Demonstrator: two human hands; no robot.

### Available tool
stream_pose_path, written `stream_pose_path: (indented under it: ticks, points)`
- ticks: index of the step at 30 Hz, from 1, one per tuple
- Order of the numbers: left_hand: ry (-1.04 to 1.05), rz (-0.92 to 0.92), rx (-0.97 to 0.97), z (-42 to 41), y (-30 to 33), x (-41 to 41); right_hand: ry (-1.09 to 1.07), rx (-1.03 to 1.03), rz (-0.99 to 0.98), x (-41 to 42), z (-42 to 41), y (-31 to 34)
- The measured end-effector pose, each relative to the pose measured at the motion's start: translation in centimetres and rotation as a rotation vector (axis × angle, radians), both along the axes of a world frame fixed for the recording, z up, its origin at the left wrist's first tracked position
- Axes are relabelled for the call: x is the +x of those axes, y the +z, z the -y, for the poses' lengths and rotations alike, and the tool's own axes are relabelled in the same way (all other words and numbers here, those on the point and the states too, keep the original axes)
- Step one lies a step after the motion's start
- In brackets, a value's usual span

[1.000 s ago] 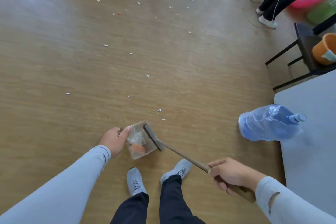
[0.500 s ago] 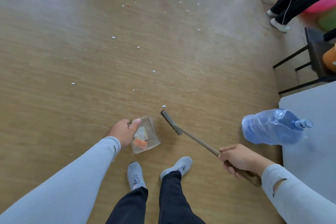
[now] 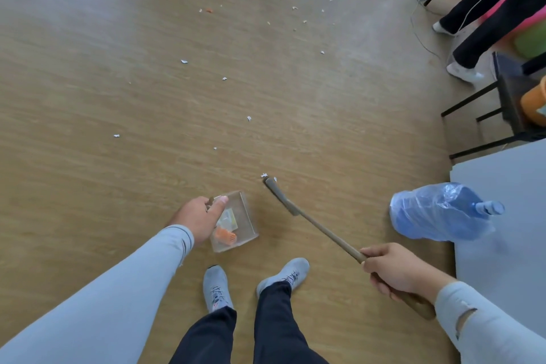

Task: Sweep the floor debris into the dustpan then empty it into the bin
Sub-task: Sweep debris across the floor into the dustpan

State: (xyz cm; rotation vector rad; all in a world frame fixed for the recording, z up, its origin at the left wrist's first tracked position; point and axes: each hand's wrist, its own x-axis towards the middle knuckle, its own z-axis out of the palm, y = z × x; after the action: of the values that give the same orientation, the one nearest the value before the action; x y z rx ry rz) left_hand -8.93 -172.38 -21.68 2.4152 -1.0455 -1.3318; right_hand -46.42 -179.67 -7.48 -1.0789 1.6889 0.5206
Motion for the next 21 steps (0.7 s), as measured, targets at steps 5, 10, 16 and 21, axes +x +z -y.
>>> stream_pose_path:
  ticks: [5, 10, 16, 21]
  points:
    - [0.011, 0.023, -0.006, 0.2, -0.2, 0.0, -0.033, -0.080, -0.032, 1.4, 2.0, -2.6]
    - [0.018, 0.041, -0.021, 0.4, -0.8, 0.0, 0.068, -0.040, -0.118, 3.9, 5.5, -5.5]
    - [0.019, 0.026, -0.022, 0.7, -0.6, 0.2, 0.158, 0.140, -0.058, 1.5, 3.8, -2.9]
    - [0.018, 0.001, -0.029, 0.8, -0.3, 0.1, 0.013, 0.187, 0.006, -2.2, 1.6, 0.8]
